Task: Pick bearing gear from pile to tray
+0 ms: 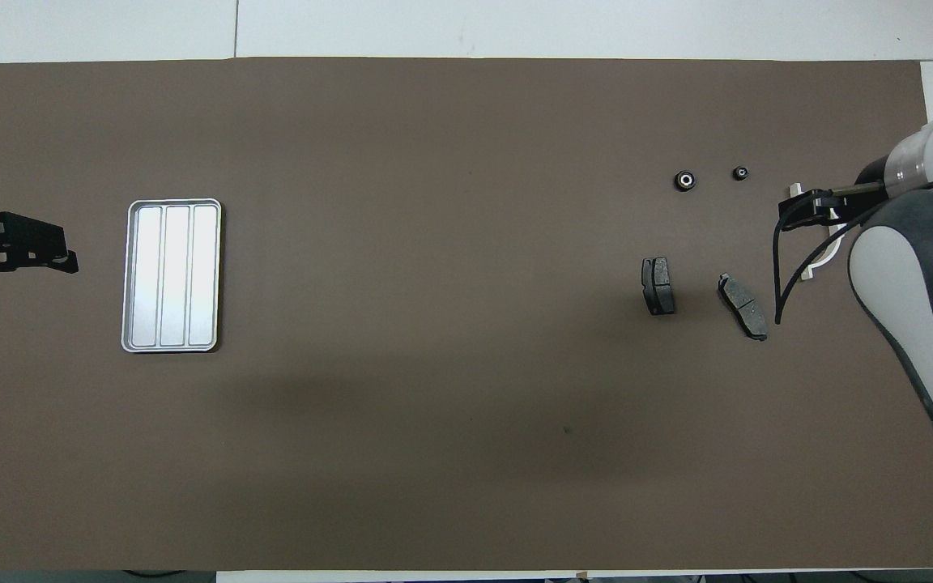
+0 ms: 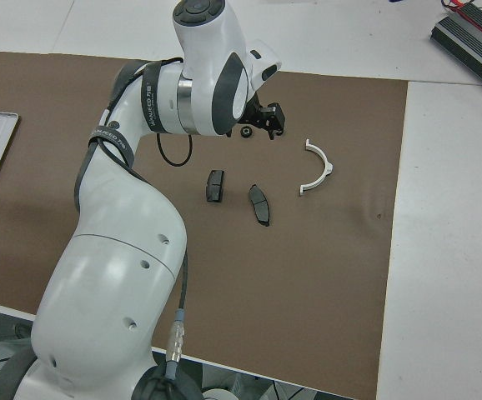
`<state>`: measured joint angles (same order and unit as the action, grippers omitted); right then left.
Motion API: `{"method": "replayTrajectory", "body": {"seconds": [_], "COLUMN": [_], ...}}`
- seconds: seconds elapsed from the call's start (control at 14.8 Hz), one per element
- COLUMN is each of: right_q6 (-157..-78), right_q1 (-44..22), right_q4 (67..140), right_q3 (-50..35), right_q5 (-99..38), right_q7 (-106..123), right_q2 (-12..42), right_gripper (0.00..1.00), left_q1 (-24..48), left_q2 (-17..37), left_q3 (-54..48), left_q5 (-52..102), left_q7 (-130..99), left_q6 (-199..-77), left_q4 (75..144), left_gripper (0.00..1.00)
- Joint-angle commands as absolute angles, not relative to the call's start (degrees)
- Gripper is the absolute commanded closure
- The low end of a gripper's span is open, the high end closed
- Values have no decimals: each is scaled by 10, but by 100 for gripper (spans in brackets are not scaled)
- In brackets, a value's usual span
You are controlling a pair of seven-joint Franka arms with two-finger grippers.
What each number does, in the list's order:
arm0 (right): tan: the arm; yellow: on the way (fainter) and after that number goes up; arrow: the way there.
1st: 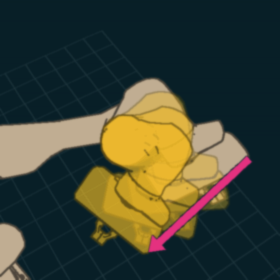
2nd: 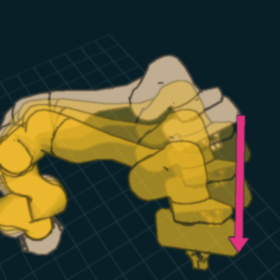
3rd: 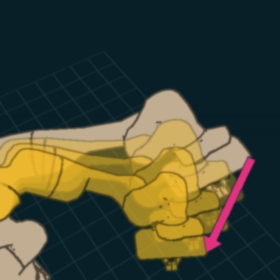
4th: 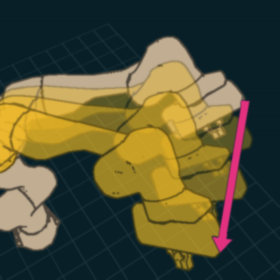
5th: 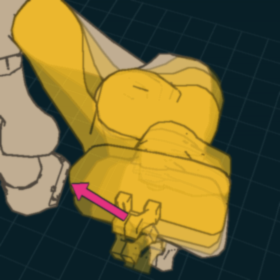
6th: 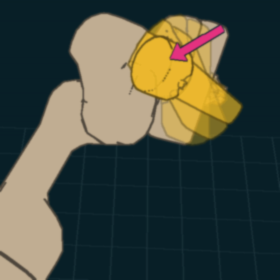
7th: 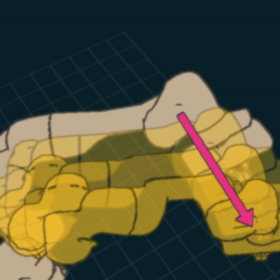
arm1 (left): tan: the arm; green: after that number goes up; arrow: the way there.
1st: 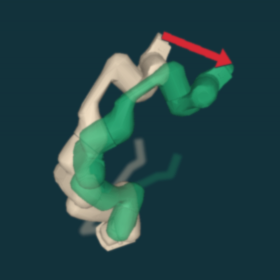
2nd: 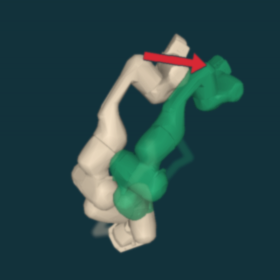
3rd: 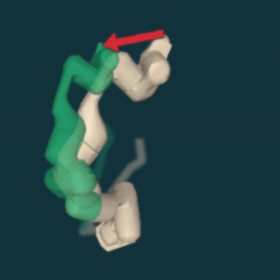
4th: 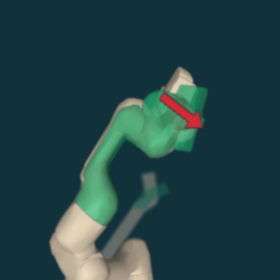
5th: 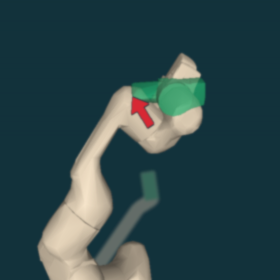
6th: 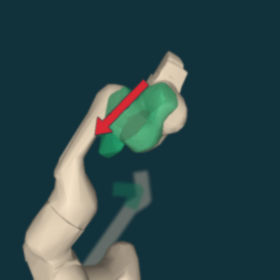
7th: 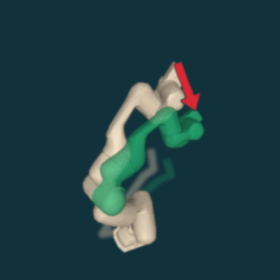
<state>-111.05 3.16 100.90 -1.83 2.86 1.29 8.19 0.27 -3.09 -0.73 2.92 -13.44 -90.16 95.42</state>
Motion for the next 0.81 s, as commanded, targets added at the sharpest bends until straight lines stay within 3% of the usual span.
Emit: {"method": "replayTrajectory", "body": {"seconds": [0.0, 0.34, 0.74], "right_q6": [-1159, -1206, -1164], "right_q1": [32, 37, 37], "right_q4": [1004, 971, 866], "right_q3": [-20, -20, -20], "right_q5": [39, 40, 72], "right_q7": [18, 19, 20], "right_q2": [123, 186, 292], "right_gripper": [0, 0, 0], "left_q1": [-1, -1, -1], "left_q2": [-40, -40, -40], "left_q3": [-11, -10, -11], "left_q5": [26, 26, 26], "left_q7": [-133, -133, -133], "left_q6": [-893, -893, -893], "left_q4": [957, 957, 957], "left_gripper": [0, 0, 0]}}
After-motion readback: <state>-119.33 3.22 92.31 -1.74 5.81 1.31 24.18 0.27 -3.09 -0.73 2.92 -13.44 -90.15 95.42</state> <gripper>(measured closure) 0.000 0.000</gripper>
